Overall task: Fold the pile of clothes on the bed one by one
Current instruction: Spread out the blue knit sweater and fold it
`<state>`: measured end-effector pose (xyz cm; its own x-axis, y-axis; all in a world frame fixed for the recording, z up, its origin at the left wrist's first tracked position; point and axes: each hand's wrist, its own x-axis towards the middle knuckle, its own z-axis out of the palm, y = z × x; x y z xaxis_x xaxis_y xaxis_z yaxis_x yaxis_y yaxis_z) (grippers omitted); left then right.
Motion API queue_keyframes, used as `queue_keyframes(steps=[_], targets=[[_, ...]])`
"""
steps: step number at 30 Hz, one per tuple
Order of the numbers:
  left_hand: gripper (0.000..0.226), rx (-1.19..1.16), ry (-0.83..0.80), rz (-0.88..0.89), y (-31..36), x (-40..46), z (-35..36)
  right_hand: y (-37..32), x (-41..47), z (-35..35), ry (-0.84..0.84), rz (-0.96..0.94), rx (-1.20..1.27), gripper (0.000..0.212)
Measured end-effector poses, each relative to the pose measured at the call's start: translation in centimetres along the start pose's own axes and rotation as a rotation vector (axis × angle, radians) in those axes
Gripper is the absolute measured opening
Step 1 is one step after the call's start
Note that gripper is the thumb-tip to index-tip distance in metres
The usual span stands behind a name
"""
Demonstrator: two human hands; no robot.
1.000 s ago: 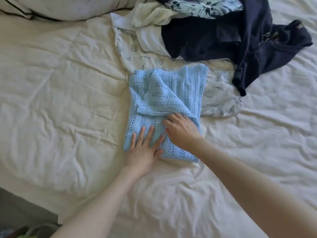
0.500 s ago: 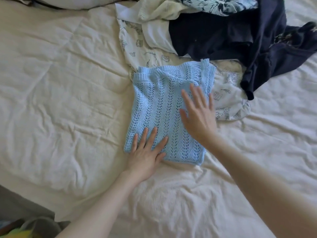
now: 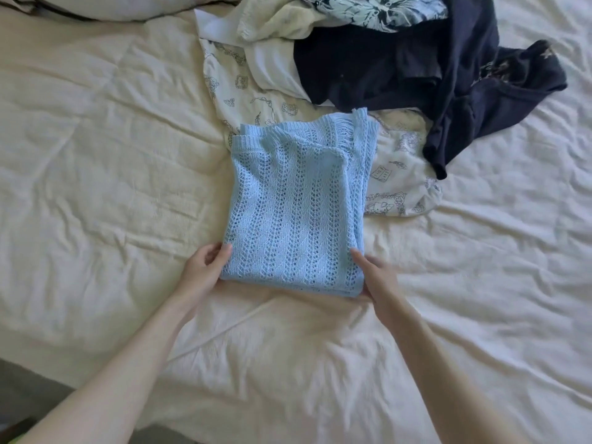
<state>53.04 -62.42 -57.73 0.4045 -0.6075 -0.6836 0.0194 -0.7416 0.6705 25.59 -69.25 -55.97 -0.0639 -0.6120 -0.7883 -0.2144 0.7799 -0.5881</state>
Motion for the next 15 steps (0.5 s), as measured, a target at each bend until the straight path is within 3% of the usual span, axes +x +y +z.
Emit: queue_keyframes(steps=[6,9,12,15], targets=[[0.048,-0.206,-0.127,-0.155,0.8,-1.3,1.3,0.2,0.2,0.2,-0.127,0.128,0.019,0.023],[0.036,-0.315,-0.187,-0.228,0.5,-3.6,0.7,1.1,-1.5,-0.3,-0.071,0.177,0.14,0.007],[0.018,-0.316,-0.212,-0.341,-0.5,-7.4,-0.4,3.3,-5.3,-1.7,-0.12,0.277,0.159,0.008],[0.027,-0.262,-0.244,-0.519,-2.5,-11.8,-2.3,6.2,-10.0,-3.4,-0.165,0.458,0.075,0.012]])
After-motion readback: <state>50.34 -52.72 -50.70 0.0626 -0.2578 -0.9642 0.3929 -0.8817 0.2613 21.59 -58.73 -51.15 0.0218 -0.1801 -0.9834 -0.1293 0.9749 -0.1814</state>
